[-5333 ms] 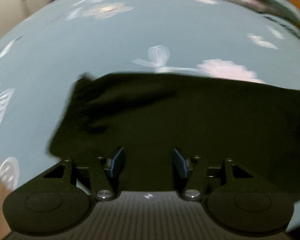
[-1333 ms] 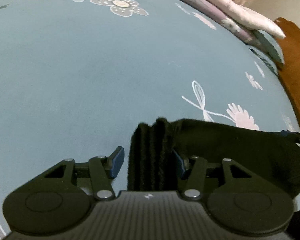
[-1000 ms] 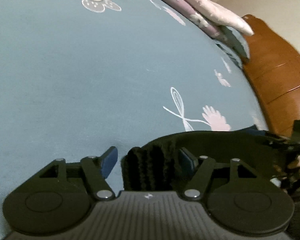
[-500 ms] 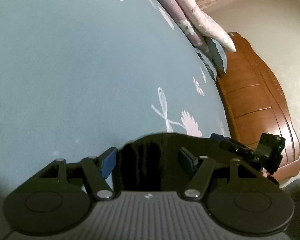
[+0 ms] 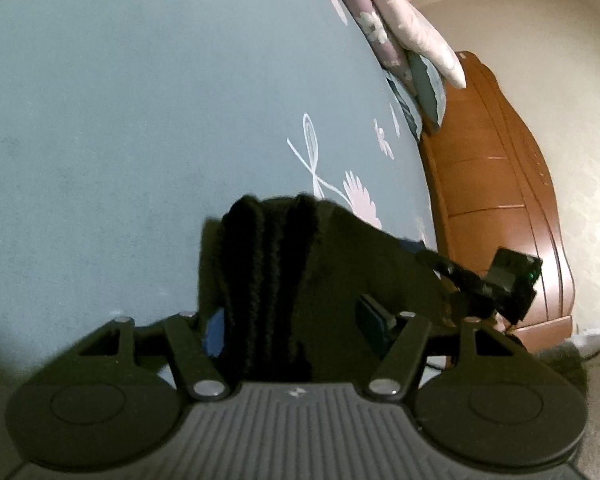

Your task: Fold clothes

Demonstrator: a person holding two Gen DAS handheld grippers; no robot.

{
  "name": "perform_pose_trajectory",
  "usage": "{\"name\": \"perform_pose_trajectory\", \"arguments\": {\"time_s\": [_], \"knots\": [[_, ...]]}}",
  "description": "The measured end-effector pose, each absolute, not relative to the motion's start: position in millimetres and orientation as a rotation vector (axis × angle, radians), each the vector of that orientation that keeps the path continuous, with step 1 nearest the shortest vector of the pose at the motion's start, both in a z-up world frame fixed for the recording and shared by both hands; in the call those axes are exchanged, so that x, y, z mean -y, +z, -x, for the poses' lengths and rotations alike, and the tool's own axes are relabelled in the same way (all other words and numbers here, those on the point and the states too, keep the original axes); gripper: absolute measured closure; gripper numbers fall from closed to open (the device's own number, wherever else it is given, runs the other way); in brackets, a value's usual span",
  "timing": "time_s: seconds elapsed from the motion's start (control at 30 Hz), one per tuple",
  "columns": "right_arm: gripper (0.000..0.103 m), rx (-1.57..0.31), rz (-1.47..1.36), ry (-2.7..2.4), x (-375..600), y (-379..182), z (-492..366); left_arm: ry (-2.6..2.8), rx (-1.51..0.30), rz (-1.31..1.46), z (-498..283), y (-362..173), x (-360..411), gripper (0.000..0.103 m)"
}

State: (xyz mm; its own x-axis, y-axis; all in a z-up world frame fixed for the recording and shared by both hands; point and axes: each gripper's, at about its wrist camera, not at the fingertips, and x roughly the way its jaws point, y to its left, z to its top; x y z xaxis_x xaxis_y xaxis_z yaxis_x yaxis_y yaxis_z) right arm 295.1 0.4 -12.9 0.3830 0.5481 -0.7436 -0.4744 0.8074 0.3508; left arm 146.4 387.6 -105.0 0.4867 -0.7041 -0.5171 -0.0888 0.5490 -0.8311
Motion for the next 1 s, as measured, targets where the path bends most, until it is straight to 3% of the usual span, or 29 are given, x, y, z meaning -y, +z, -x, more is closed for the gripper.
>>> {"name": "perform_pose_trajectory", "arguments": {"time_s": [0.13, 0.3, 0.47, 1.0], "knots": [[0.0, -0.966, -0.083, 0.677, 8, -6, -287, -0.411, -1.008, 0.913, -157, -102, -380, 0.038], [0.0, -0.924, -0.068, 0.691, 25, 3, -276, -0.329, -1.041, 0.877, -149, -93, -370, 0.049], [0.0, -0.906, -0.105, 0.669, 53, 7, -274, -0.196, -1.116, 0.704, -154, -74, -353, 0.081], [0.0, -0.864, -0.188, 0.657, 124, 9, -278, -0.091, -1.189, 0.455, -167, 19, -268, 0.084]]}}
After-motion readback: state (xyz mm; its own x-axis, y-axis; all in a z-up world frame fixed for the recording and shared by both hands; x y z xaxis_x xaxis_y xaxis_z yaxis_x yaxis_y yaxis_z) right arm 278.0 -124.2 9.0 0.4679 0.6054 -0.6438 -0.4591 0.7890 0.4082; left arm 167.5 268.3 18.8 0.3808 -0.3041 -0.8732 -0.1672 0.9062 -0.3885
